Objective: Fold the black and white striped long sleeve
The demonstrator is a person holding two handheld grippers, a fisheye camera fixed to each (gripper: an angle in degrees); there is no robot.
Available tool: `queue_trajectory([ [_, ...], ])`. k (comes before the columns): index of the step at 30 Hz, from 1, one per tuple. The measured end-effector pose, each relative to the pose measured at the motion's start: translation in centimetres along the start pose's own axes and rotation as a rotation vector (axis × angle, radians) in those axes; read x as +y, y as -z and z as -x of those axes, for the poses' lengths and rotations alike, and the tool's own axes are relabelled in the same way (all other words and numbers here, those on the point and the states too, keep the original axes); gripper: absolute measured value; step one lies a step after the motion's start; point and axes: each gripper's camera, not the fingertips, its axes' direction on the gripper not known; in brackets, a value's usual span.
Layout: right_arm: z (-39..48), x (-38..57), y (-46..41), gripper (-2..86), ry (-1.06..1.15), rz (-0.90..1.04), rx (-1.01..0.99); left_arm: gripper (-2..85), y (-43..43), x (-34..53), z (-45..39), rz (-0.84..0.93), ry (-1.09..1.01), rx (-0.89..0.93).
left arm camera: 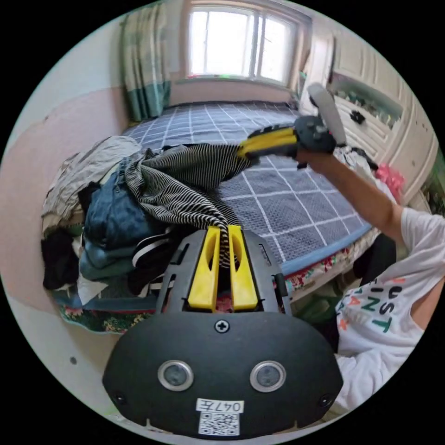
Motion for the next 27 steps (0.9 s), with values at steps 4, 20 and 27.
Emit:
queue_trajectory([
  [4,-3.6,5.9,4.8,-0.1,-0.12,0.09,0.144,0.5,-0.5,-0.8,-1.0,0.064,-0.13,0.04],
  [20,-3.1,34.7,35.7,0.0,-0.618,0.449,0.82,-0.8,2.9,-9.7,-8.0,-0.284,-0.494,0.537],
  [27,-4.3,43.8,39.1,0.1,-0.758,0.59,0.838,-0.8,-2.4,-15.6,-12.9,-0.084,-0.518,0.575],
])
